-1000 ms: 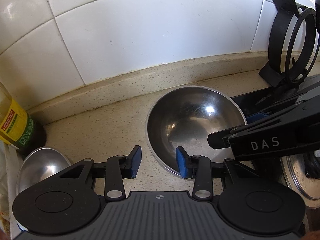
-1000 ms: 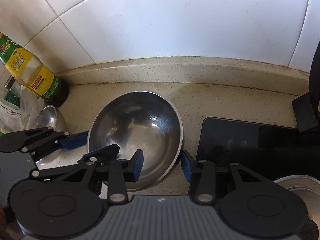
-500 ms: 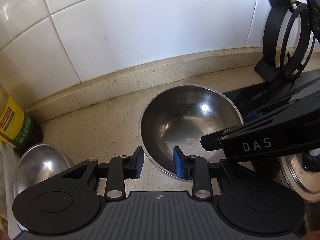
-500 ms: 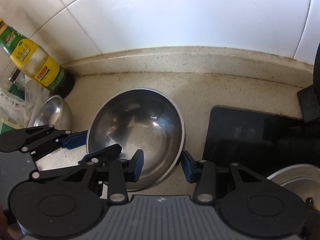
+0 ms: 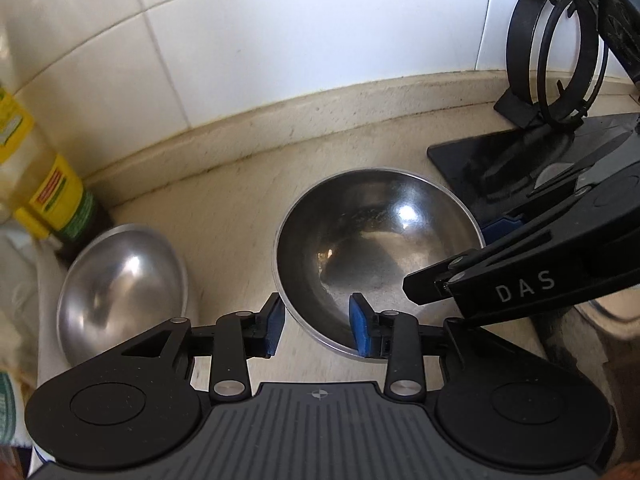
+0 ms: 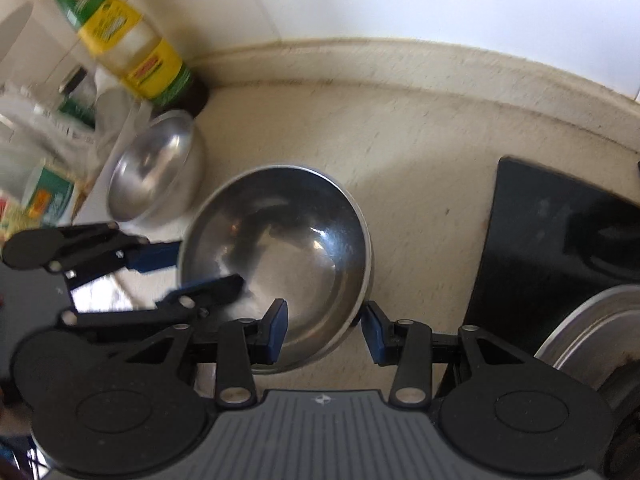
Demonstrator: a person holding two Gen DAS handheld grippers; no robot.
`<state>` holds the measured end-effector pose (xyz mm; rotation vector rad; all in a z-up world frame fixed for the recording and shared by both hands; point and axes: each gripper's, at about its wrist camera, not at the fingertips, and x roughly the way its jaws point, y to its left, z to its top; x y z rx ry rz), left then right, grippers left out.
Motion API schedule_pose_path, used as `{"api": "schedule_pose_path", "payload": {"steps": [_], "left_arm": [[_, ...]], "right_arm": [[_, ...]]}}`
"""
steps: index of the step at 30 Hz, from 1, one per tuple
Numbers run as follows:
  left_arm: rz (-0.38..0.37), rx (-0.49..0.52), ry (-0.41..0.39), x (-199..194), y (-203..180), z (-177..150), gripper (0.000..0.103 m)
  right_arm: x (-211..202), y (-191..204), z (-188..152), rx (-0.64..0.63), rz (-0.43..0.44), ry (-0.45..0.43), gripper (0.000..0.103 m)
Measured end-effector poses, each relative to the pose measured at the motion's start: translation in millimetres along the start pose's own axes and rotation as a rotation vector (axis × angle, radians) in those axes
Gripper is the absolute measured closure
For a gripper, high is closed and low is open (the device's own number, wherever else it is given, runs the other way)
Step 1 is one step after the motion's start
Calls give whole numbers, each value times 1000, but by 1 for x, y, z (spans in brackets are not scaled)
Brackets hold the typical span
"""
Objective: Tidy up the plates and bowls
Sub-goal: 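Lift the gripped steel bowl and carry it over the plate stack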
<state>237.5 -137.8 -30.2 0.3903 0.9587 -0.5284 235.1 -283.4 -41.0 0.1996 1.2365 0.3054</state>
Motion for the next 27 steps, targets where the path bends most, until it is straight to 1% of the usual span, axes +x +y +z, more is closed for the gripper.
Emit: {"api": "schedule_pose_path", "payload": {"steps": [2, 4, 5, 7, 9, 12, 15, 19, 22, 23, 24, 26, 27], "left_arm": [[-19, -20, 21, -1, 6, -7, 61], [-15, -36, 22, -6, 12, -15, 61], [-11, -46, 16, -10, 15, -19, 58], [-7, -74, 9, -17, 26, -24, 57], [-6, -103, -2, -23, 35, -27, 51], [-3, -132, -7, -28, 43, -29, 52], [4, -130, -5, -26, 40, -27, 53], [-5, -122, 6, -20, 38, -26, 54], [-23, -121, 39, -6, 34, -25, 55], [-27, -115, 49, -2, 33, -25, 52], [-32, -115, 47, 0, 32, -25, 52], [-22, -118, 43, -3, 31, -27, 51], [-23, -120, 36, -7, 33, -30, 53]], "right_arm": [[-2, 2, -4, -18, -18, 9, 59], [-7, 0, -6, -12, -21, 5, 59], [-11, -2, -6, -5, -20, 0, 58], [-17, -4, -6, 1, -23, -16, 58], [-20, -3, -5, 1, -27, -30, 58], [-15, 0, -1, 1, -19, -27, 58], [-7, 0, 2, 13, -7, -22, 58], [8, 5, 4, 2, 5, -6, 58], [10, 6, 0, -3, -7, -4, 58], [8, 4, -1, 14, -3, 2, 58], [3, 1, -4, 27, 4, -12, 58], [-18, -2, -12, 40, -22, -65, 58], [-34, 0, -20, 40, -26, -94, 58]]}}
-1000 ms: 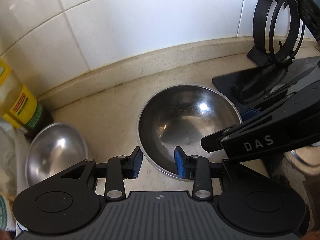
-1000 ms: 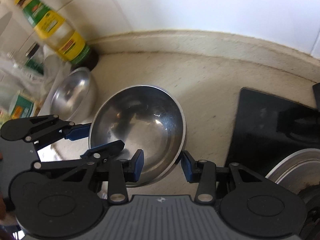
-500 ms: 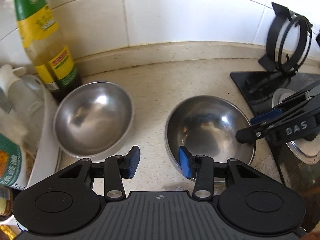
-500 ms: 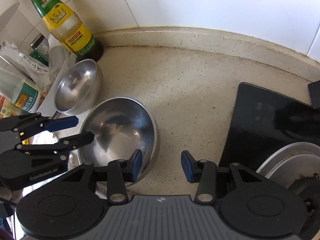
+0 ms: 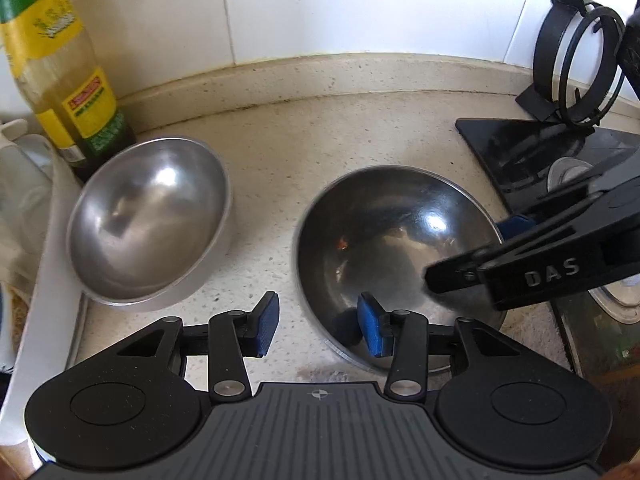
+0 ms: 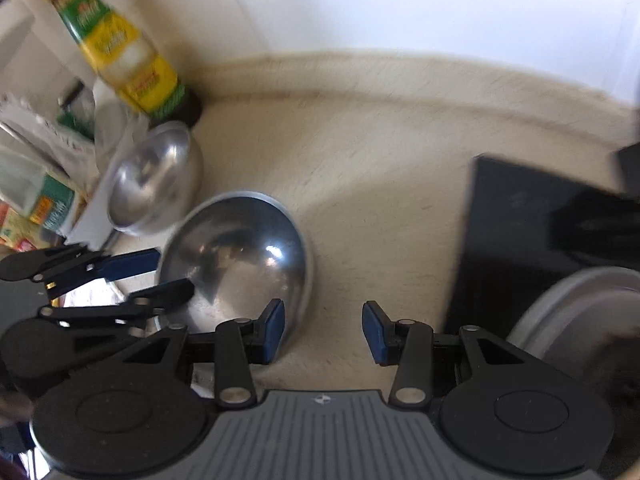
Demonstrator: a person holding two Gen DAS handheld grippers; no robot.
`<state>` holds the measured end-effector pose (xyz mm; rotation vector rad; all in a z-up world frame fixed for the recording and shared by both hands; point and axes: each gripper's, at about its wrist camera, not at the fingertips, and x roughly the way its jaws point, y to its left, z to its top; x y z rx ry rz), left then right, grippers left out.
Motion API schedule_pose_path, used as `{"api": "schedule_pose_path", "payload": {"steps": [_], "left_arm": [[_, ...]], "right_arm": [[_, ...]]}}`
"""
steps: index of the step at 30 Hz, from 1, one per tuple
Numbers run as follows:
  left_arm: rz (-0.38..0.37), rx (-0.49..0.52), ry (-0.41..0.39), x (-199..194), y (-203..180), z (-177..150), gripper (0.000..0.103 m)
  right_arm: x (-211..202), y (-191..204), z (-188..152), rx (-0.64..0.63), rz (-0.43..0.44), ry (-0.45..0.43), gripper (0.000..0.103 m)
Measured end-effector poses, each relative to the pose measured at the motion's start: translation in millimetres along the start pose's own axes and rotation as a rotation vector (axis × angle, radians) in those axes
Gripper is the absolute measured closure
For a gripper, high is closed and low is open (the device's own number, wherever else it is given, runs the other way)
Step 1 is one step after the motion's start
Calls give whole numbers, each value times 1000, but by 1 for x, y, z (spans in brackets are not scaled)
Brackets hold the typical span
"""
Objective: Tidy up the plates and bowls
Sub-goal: 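Lift the gripped steel bowl and carry it over the plate stack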
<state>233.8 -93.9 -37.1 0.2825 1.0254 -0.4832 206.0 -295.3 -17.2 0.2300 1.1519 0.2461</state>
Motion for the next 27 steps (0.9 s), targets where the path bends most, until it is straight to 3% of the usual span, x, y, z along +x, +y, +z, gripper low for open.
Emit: {"api": "schedule_pose_path", "payload": {"steps": [2, 5, 7, 10, 14, 16, 18, 22, 24, 25, 27], "left_arm": [[9, -5, -26, -10, 4, -4, 53], [-21, -29, -47, -46, 16, -15, 52], [-44, -20, -59, -75, 22, -32, 51], [-93, -23, 1, -98, 24, -55, 51], [-145, 8, 44, -112, 9, -80, 53], [-161, 34, 58, -113, 0, -90, 59], [-174, 30, 76, -112, -5, -98, 74], [-183, 29, 77, -112, -9, -107, 81], [-181, 36, 119, -102, -11, -113, 84], [-198, 23, 137, -94, -11, -116, 92], [-225, 0, 166, -91, -14, -111, 98]], "right_arm": [[-36, 10, -24, -50, 68, -27, 58], [-64, 30, -69, -95, 140, 34, 58], [-66, 40, -94, -91, 160, 66, 58], [-55, 49, -119, -60, 196, 109, 58], [-43, 58, -139, -67, 156, 113, 63], [-42, 57, -143, -43, 149, 108, 68], [-41, 55, -145, -31, 147, 105, 71], [-36, 44, -141, -3, 155, 111, 78], [-37, 43, -136, 2, 140, 100, 78], [-40, 42, -133, 6, 140, 88, 78], [-46, 41, -126, 0, 145, 63, 78]]}}
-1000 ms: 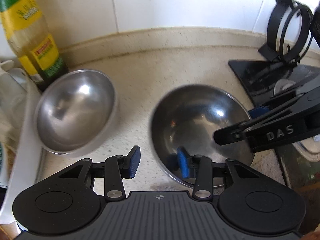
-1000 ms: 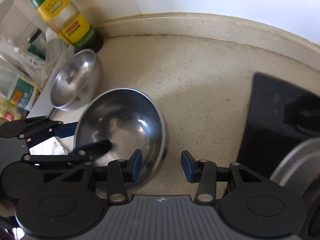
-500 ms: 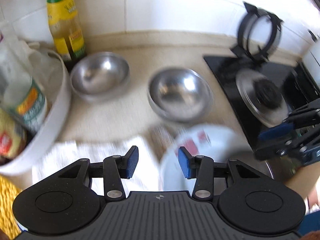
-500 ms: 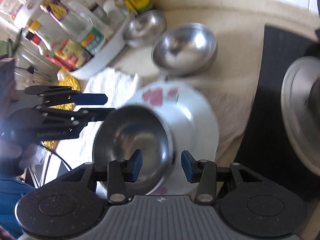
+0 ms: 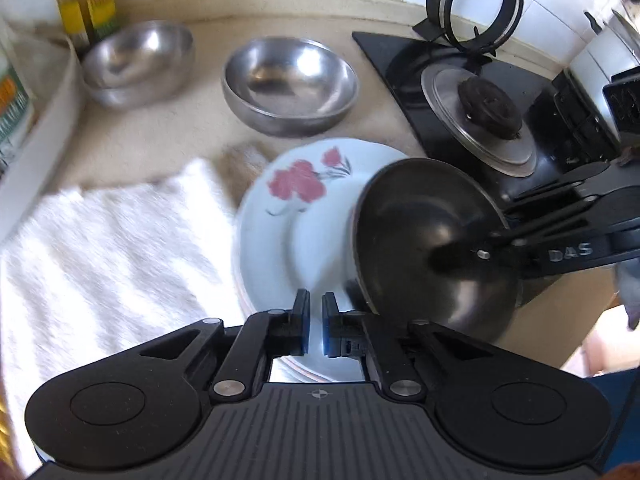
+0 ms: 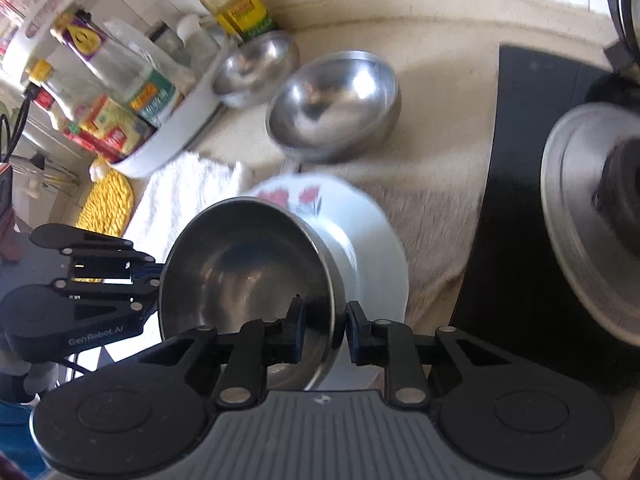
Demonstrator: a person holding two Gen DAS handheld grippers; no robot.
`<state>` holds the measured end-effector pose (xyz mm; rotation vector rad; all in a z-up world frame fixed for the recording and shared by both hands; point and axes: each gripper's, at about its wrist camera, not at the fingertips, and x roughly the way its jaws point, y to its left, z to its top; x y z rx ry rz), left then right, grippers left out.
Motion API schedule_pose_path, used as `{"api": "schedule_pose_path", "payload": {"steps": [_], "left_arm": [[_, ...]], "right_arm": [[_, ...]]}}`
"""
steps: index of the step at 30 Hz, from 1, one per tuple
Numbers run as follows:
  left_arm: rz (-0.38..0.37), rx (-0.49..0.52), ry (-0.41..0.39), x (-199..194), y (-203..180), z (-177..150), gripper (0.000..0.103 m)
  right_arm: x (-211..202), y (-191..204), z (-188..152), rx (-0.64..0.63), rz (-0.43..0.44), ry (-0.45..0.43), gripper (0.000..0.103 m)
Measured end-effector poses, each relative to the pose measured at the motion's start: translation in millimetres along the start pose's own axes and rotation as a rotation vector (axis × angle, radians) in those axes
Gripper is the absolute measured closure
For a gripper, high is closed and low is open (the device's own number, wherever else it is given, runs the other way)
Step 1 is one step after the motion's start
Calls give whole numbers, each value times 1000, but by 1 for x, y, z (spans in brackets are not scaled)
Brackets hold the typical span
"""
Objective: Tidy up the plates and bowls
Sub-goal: 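Lift the gripped steel bowl and carry it over the plate stack, then lower the bowl onto the bowl on the plates and open the right gripper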
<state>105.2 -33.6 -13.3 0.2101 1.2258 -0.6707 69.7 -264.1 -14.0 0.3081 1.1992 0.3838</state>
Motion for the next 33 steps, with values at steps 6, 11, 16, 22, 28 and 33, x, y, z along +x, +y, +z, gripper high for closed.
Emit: {"api": "schedule_pose_path", "payload": {"steps": [6, 11, 16, 22, 28, 33], "left_arm": [[-9, -4, -87, -16, 0, 22, 98], [-12, 0, -164, -30, 2, 52, 93], [-27, -34, -139, -26, 16, 53, 77], [-141, -121, -117, -30, 24, 34, 58], [-137, -84, -152, -38, 12, 29, 40], [-131, -86, -16, 3, -3, 25, 65]], "right_arm": [[-9, 6, 31, -31, 52, -65, 76], [9, 7, 52, -69, 9, -35, 78], [16, -16, 46, 14, 56, 5, 78], [2, -22, 31, 43, 25, -7, 77], [9, -13, 5, 44, 68, 61, 72], [2, -16, 18, 85, 71, 8, 71]]}}
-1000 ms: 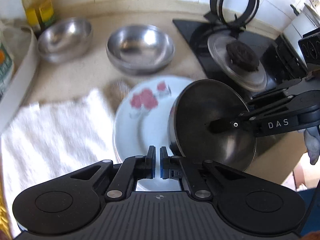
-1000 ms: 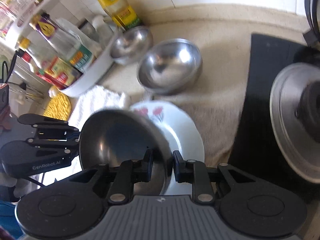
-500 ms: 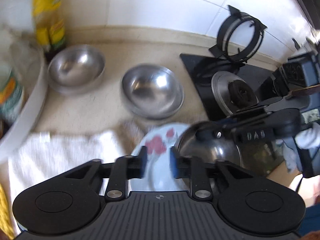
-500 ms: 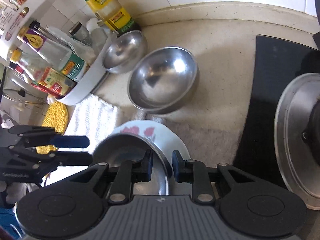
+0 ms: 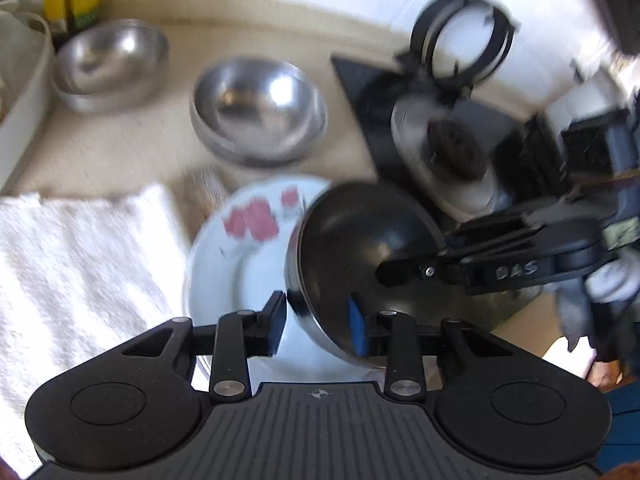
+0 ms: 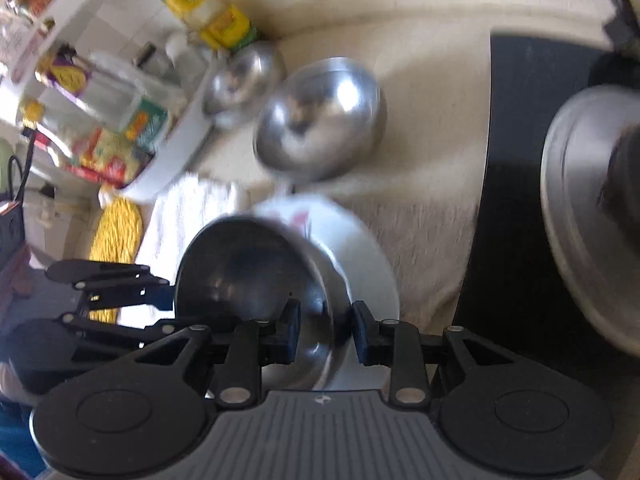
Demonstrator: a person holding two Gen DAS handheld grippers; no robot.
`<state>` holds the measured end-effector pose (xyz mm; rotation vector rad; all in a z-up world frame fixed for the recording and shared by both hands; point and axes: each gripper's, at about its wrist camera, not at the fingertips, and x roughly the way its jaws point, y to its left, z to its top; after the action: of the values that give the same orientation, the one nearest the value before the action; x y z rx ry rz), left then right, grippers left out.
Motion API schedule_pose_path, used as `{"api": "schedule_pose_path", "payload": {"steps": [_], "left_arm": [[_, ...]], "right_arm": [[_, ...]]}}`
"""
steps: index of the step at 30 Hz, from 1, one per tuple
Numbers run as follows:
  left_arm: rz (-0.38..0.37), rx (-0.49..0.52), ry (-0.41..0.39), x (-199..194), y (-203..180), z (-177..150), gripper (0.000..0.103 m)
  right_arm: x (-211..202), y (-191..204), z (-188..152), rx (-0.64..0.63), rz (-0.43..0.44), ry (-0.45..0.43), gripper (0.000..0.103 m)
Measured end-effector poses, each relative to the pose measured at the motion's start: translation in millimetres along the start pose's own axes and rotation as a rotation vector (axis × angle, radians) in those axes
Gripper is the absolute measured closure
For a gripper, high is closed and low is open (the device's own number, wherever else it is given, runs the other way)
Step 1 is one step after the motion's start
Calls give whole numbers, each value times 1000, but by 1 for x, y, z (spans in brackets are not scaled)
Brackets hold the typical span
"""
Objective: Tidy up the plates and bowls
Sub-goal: 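Lower the bowl onto the bowl on the plates and open the right gripper, then move the right gripper to a steel bowl beside the sauce bottles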
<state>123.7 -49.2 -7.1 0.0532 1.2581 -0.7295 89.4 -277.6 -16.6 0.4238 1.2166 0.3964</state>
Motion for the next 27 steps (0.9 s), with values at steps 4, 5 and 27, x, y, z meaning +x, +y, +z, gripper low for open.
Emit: {"api": "schedule_pose_path", "payload": {"steps": [4, 5, 27], "left_arm": [[35, 55, -56, -8, -10, 14, 65], [42, 64, -90, -15, -10, 22, 65], [152, -28, -284, -16, 41, 98, 54]], "right_arm": [[-9, 8, 35, -32, 8, -84, 71], [-8, 10, 45, -39, 3, -102, 71], [53, -19, 106, -38, -122, -107, 56]]}}
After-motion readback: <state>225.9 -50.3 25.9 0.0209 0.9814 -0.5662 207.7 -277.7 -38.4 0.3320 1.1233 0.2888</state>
